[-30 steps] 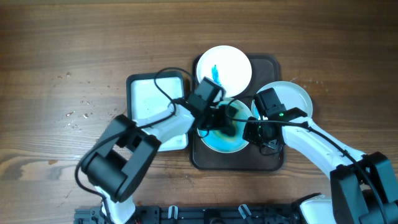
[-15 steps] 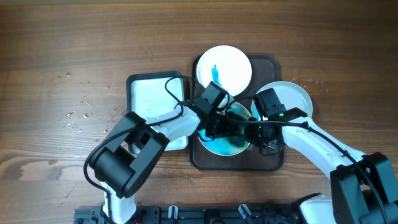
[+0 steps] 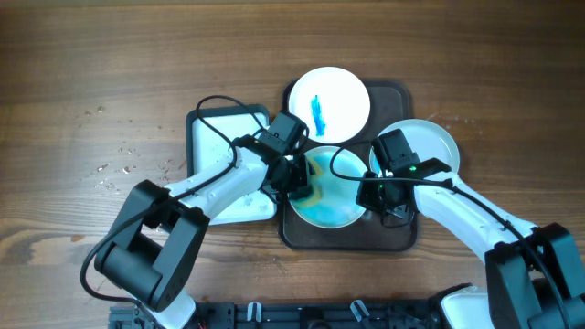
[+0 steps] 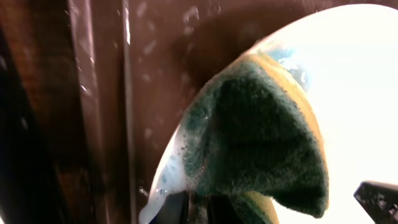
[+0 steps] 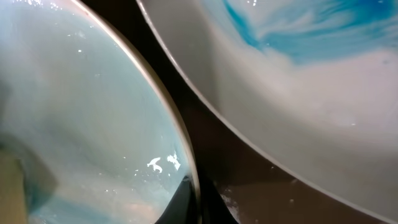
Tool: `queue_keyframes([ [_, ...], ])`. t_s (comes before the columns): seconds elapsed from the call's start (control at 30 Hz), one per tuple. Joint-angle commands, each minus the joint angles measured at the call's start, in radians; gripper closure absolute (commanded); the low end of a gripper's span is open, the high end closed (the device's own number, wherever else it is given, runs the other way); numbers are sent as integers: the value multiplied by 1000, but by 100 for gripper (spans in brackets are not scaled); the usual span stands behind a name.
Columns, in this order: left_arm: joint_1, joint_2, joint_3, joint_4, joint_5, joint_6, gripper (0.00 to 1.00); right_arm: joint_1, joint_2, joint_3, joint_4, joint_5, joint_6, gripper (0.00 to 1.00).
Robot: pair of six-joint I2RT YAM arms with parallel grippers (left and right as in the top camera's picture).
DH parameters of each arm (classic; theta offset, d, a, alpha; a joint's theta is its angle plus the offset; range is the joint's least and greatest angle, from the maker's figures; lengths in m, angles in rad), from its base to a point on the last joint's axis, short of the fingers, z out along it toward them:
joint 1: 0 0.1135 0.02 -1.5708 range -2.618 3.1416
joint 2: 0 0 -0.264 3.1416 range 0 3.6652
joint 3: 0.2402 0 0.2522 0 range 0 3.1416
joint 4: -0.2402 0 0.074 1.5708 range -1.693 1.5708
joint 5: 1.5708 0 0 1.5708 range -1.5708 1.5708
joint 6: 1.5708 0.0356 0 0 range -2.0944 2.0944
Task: Clean dirty plates on tray and stack at the side
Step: 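Scrub the blue stain on the right-held plate with the sponge, then return the sponge to the soapy tray and release it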
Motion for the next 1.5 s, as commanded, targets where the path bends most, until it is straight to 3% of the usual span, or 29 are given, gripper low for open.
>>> queue_keyframes([
  [0.0,10,9,-21,76,-27,55,96,1,26,-17,-18,63,-8,96],
  [0.23,-65,69,-21,255,289,55,96,1,26,-17,-18,63,-8,95],
  [0.5,-167,164,-21,344,426,18,96,1,26,-17,-18,63,-11,96],
  [0.77,-113,127,-21,225,374,19,96,1,26,-17,-18,63,-11,96],
  [1.1,-52,-39,-21,-26,-227,69,96,1,26,-17,-17,63,-11,96],
  [1.23,-52,-48,-11,-37,-217,98,96,1,26,-17,-18,57,-12,96],
  [1.47,-35,-205,19,-56,42,98,96,1,26,-17,-22,52,-36,96],
])
